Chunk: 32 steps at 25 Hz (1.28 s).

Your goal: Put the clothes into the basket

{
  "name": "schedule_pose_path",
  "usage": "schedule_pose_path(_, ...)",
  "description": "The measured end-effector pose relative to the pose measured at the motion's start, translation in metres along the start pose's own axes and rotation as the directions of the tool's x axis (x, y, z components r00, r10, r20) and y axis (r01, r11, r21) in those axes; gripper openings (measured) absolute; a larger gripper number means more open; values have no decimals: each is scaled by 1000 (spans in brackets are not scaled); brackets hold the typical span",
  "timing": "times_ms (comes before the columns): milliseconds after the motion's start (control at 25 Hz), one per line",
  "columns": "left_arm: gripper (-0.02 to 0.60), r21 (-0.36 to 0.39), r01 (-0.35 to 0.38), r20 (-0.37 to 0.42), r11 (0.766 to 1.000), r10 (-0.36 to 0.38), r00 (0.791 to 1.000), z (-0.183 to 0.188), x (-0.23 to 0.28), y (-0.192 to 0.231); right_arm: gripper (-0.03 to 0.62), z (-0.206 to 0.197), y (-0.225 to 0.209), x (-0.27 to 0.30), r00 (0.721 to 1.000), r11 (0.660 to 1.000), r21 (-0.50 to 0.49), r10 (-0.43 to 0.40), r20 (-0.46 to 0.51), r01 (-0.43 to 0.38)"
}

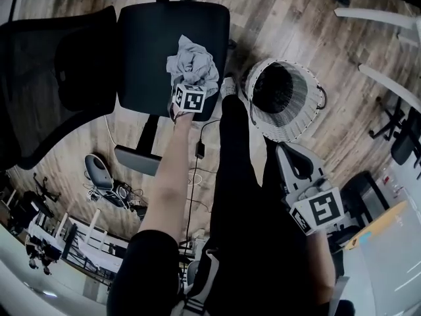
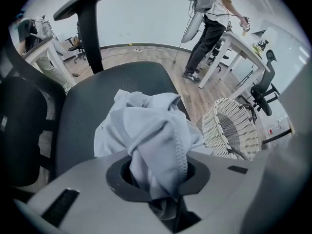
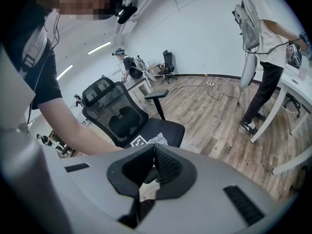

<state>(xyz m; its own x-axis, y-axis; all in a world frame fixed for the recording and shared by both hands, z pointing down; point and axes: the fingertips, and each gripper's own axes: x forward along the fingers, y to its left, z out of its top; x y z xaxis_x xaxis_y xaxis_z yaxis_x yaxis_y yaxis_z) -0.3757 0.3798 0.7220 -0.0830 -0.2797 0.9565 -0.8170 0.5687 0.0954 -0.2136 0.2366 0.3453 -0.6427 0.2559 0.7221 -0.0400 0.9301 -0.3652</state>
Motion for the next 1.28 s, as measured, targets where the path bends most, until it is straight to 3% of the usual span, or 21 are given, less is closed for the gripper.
schedule_pose_path(640, 80, 10, -22, -42, 1000, 22, 999, -13, -80, -16, 15, 15, -16, -91, 973, 992, -36, -110, 203, 120)
schedule_pose_path(960, 78, 52, -29, 31, 998, 27, 999, 4, -143, -41, 15, 6, -44, -149, 934, 984, -25, -160, 320, 177)
schedule_pose_path(1280, 78, 53, -34, 109, 998, 28, 994, 20, -200, -101, 16, -5, -91, -216, 889, 977, -8, -189, 416, 211)
